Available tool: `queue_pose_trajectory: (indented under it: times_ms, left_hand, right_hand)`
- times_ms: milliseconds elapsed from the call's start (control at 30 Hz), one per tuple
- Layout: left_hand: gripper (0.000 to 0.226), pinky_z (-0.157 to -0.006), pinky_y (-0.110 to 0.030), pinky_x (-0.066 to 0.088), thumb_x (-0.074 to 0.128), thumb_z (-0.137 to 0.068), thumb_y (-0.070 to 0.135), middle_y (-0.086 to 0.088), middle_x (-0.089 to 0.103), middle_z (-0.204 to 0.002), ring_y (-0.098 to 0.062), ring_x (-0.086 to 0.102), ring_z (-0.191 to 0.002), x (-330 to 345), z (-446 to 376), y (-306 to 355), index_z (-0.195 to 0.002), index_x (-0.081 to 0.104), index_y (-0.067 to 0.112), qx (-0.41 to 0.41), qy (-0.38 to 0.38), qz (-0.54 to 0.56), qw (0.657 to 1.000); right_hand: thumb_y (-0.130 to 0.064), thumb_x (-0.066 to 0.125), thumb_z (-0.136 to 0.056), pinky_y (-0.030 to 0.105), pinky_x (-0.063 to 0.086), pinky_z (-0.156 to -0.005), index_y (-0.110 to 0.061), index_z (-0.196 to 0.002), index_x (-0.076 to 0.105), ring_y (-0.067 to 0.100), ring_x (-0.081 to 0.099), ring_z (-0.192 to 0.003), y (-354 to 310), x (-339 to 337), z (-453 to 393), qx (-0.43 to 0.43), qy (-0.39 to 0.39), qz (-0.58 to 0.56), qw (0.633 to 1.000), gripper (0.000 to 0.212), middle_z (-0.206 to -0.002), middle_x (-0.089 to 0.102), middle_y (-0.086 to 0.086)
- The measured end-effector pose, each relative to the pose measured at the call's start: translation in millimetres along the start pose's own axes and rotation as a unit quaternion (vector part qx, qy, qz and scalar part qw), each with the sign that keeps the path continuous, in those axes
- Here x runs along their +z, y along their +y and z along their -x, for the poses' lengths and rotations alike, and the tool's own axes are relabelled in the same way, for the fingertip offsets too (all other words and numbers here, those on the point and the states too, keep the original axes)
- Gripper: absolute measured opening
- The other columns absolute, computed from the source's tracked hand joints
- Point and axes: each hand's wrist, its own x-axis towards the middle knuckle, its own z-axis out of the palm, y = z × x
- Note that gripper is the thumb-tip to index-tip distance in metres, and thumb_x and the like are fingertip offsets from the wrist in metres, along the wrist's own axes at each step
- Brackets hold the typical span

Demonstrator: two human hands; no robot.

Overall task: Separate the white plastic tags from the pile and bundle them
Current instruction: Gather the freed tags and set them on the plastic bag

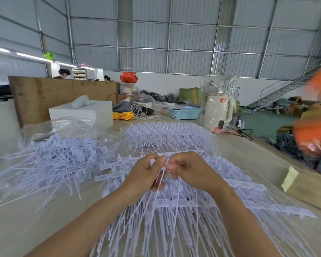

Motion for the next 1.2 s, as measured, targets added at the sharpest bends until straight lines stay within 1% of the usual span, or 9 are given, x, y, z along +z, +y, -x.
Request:
queue_pose_trajectory:
  times_ms: [233,400,567,733,833,933,1033,1133,1200]
  left_hand:
    - [0.029,-0.037,-0.015,0.025,0.053,-0.096,0.023,-0.005,0.042,-0.050,-0.011,0.028,-0.037,-1.5,1.7,8.3,-0.072,0.050,0.007,-0.004,-0.035,0.005,0.999]
    - [0.027,-0.041,-0.017,0.019,0.054,-0.095,0.024,0.002,0.045,-0.046,-0.011,0.026,-0.037,-6.6,2.9,11.0,-0.073,0.048,0.009,-0.030,-0.108,0.012,0.994]
    - [0.025,-0.048,-0.015,0.024,0.054,-0.094,0.022,0.001,0.048,-0.048,-0.009,0.026,-0.034,-11.3,4.3,9.1,-0.075,0.046,0.008,-0.048,-0.160,0.037,0.985]
    - [0.022,-0.040,-0.010,0.022,0.058,-0.084,0.031,0.000,0.048,-0.050,-0.006,0.025,-0.031,-15.9,3.1,13.5,-0.075,0.053,0.012,-0.059,-0.183,0.126,0.973]
    - [0.027,-0.035,-0.008,0.023,0.050,-0.086,0.031,0.002,0.044,-0.051,-0.002,0.026,-0.028,-19.7,3.6,19.2,-0.069,0.063,0.015,-0.039,-0.217,0.212,0.952]
    - [0.023,-0.030,-0.011,0.024,0.047,-0.084,0.030,0.003,0.045,-0.054,0.000,0.030,-0.029,-17.5,-1.9,27.2,-0.076,0.057,0.010,-0.048,-0.155,0.356,0.920]
    - [0.014,-0.034,-0.010,0.029,0.055,-0.079,0.017,-0.001,0.049,-0.062,-0.001,0.036,-0.036,-37.9,-10.5,38.8,-0.085,0.049,0.006,-0.022,-0.071,0.506,0.859]
    - [0.016,-0.037,-0.010,0.030,0.059,-0.071,0.000,-0.002,0.047,-0.071,-0.004,0.040,-0.038,-95.8,-16.9,56.3,-0.085,0.051,0.001,0.018,-0.054,0.609,0.791]
    - [0.013,-0.037,-0.009,0.031,0.049,-0.082,0.001,-0.005,0.051,-0.073,-0.005,0.043,-0.039,-140.4,-18.9,63.3,-0.094,0.050,-0.004,-0.003,-0.013,0.550,0.835]
  right_hand:
    - [-0.004,0.057,-0.090,0.026,0.036,-0.060,-0.019,-0.058,0.051,0.012,0.040,-0.055,-0.1,-1.5,1.6,0.001,-0.027,0.010,1.000,0.036,-0.057,0.046,0.000]
    - [-0.004,0.057,-0.091,0.011,0.039,-0.057,-0.017,-0.064,0.058,-0.004,0.048,-0.050,-1.5,-9.9,6.3,0.020,-0.081,-0.035,0.996,0.031,-0.051,0.056,-0.021]
    - [-0.002,0.056,-0.091,0.006,0.038,-0.056,-0.014,-0.070,0.064,-0.005,0.052,-0.050,-3.8,-12.9,9.6,0.043,-0.125,-0.059,0.989,0.025,-0.050,0.056,-0.018]
    - [-0.006,0.059,-0.089,0.015,0.038,-0.056,-0.013,-0.069,0.064,0.003,0.046,-0.052,-15.0,-21.1,13.8,-0.008,-0.094,-0.111,0.989,0.022,-0.056,0.054,-0.006]
    - [-0.010,0.058,-0.083,0.017,0.034,-0.051,-0.019,-0.062,0.062,0.010,0.042,-0.051,-18.8,-29.4,16.9,-0.045,-0.004,-0.195,0.980,0.023,-0.055,0.052,-0.003]
    - [-0.001,0.057,-0.090,0.019,0.031,-0.050,-0.014,-0.061,0.059,0.018,0.037,-0.054,-15.0,-29.7,13.9,-0.054,0.078,-0.197,0.976,0.032,-0.055,0.048,0.001]
    - [-0.001,0.055,-0.090,0.011,0.034,-0.051,-0.001,-0.063,0.060,0.007,0.041,-0.048,-13.7,-20.9,9.2,-0.045,0.059,-0.147,0.986,0.028,-0.050,0.050,-0.005]
    - [0.000,0.056,-0.090,0.006,0.035,-0.051,0.001,-0.061,0.058,0.001,0.043,-0.045,-13.5,-15.9,6.6,-0.049,0.051,-0.124,0.990,0.029,-0.049,0.050,-0.004]
    - [0.000,0.057,-0.089,0.007,0.034,-0.051,0.003,-0.061,0.058,0.002,0.042,-0.045,-13.9,-15.2,5.5,-0.050,0.057,-0.125,0.989,0.028,-0.050,0.050,-0.002]
